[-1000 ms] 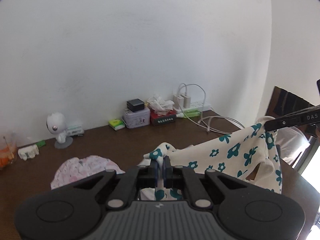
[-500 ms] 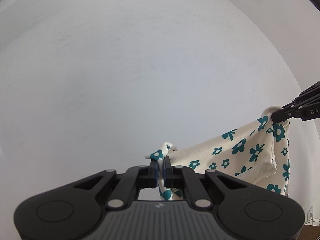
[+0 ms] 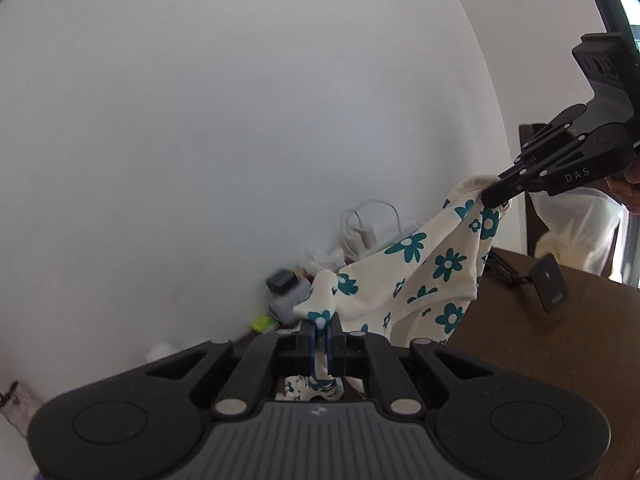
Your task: Fold clothes
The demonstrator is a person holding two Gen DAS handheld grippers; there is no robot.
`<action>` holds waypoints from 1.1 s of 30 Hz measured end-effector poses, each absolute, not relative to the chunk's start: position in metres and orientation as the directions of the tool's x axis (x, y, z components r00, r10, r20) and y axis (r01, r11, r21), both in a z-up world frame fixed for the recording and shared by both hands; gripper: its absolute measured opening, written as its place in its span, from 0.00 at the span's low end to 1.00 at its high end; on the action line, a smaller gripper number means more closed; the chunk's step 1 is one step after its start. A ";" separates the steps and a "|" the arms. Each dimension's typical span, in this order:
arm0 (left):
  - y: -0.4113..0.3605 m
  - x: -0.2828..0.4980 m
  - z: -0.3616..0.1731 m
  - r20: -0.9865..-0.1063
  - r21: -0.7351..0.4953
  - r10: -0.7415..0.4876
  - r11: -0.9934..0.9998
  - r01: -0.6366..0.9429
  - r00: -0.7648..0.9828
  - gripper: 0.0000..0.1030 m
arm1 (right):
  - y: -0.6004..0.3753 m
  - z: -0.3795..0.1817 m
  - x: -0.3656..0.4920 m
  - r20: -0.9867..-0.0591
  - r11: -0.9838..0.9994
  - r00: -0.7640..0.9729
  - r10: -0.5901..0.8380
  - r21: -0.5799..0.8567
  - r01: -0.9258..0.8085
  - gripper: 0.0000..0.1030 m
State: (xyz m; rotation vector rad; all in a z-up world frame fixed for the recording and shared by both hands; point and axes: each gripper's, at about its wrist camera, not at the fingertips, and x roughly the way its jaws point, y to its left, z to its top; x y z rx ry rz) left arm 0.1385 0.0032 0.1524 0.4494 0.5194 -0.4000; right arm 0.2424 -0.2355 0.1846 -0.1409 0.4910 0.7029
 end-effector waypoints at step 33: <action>0.016 0.119 0.008 -0.755 0.018 -0.374 0.809 0.587 0.539 0.05 | -0.236 0.058 0.169 -0.673 0.686 0.442 0.593 0.135 -0.715 0.04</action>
